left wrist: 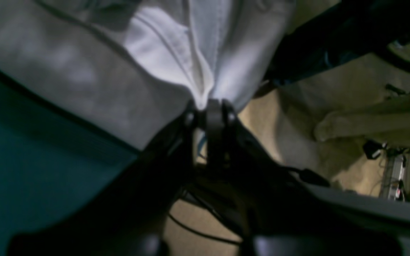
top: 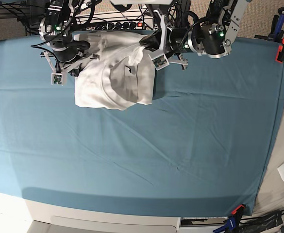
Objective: Fold the T-shirt properly
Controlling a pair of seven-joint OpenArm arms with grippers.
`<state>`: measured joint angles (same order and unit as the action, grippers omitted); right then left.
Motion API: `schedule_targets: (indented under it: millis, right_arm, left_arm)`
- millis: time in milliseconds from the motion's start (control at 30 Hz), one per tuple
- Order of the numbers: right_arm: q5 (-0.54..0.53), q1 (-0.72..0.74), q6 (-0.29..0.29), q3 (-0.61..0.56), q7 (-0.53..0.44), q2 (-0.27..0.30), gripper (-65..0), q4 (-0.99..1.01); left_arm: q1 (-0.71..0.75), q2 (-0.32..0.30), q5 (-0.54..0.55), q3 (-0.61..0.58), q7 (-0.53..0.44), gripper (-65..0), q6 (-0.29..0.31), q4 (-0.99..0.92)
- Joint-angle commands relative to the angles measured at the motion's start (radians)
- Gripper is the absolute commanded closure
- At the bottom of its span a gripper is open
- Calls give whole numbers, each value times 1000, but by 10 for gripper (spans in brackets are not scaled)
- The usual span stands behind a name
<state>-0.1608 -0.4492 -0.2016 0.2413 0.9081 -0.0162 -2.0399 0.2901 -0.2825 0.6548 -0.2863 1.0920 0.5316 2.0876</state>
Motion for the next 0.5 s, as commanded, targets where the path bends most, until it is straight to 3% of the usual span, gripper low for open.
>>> schedule_targets:
  millis: [0, 100, 333, 467]
  right_arm:
    - [-6, 1, 1, 2, -11, 6, 0, -13]
    - [-7, 3, 1, 2, -12, 6, 0, -13]
    - [-7, 3, 0, 2, -13, 6, 0, -13]
    - [-7, 3, 1, 2, -14, 5, 0, -13]
  left_arm:
    - [-2, 0, 1, 1, -19, -131, 4, 18]
    - [-2, -1, -24, 2, -19, -200, 3, 18]
    - [-2, 0, -76, 2, -23, -205, 27, 80]
    - [-2, -1, -227, 2, -87, -204, -62, 163]
